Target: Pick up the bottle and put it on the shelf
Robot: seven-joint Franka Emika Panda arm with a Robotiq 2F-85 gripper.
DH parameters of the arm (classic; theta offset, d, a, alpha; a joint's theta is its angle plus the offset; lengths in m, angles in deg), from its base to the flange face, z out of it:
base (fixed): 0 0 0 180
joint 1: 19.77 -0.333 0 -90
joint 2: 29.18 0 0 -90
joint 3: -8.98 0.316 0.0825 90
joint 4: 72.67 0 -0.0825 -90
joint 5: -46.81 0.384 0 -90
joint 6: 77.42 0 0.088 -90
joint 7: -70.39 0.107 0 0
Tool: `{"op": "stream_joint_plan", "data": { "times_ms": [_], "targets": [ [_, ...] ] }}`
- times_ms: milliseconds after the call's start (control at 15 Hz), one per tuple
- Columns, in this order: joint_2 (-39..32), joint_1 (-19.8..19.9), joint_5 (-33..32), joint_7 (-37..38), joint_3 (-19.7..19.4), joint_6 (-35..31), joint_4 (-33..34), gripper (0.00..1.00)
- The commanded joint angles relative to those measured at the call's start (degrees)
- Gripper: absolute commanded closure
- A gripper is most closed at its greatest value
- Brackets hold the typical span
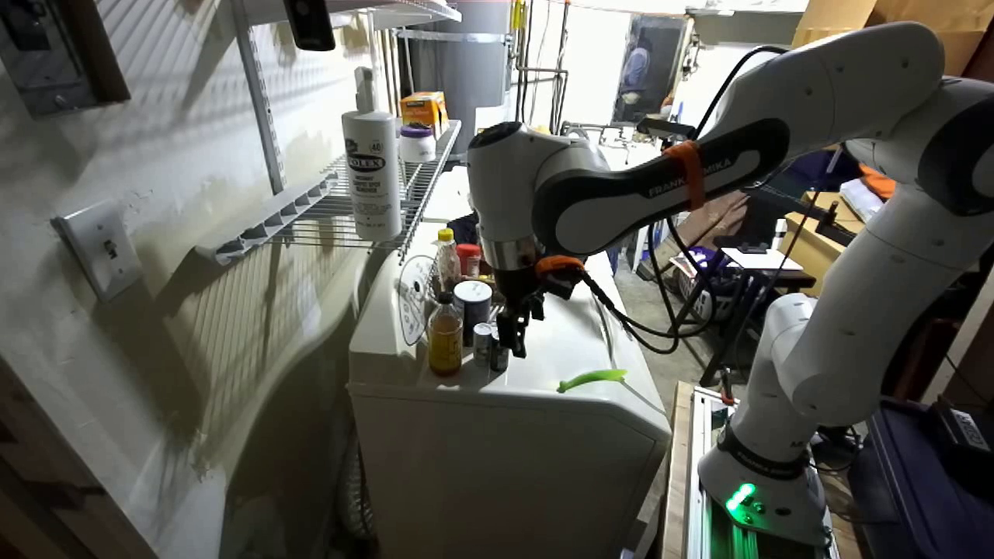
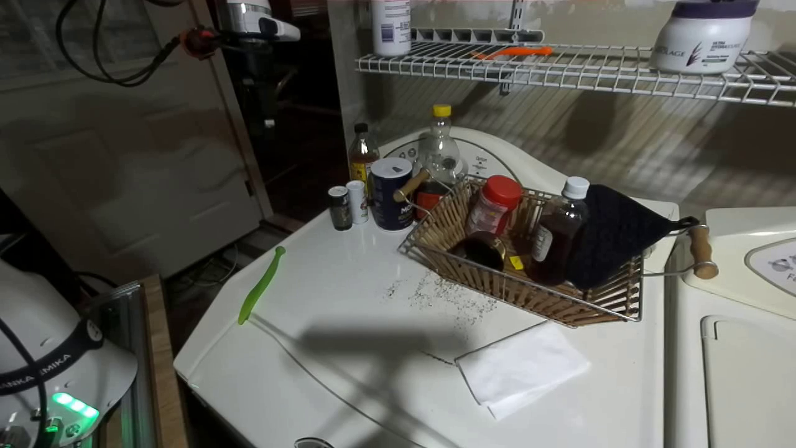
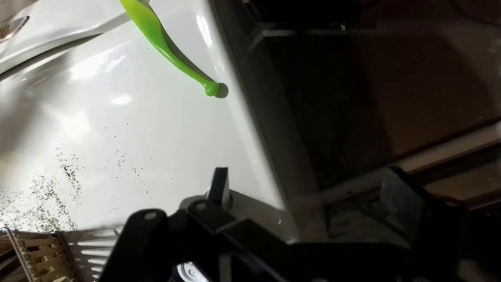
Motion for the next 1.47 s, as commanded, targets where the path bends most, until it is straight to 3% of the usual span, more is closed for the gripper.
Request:
{"op": "stream_joint_plan", "data": {
  "times_ms": [0,133,267,600,667,933,1400],
  "targets": [
    [-1.03,-1.52,-0.74,-7.77,-3.43,2.19,1.67,0.00],
    [-1.52,-0.76,-3.35,-12.96,-5.36,1.04,2.36,0.00],
    [-1.13,0.26,0.13,-16.39,-8.94,-3.39,2.65,0.00],
    [-2.14,3.10,3.16,-15.64,-15.41,-15.44,2.65,0.00],
    [-0.57,2.39,0.60,-14.63,-14.22,-12.40,1.68,0.00],
    [-1.41,3.18,1.52,-15.18,-15.65,-15.03,1.68,0.00],
    [-7.83,5.12,-4.53,-12.09,-16.60,-27.09,0.75,0.00]
  ]
}}
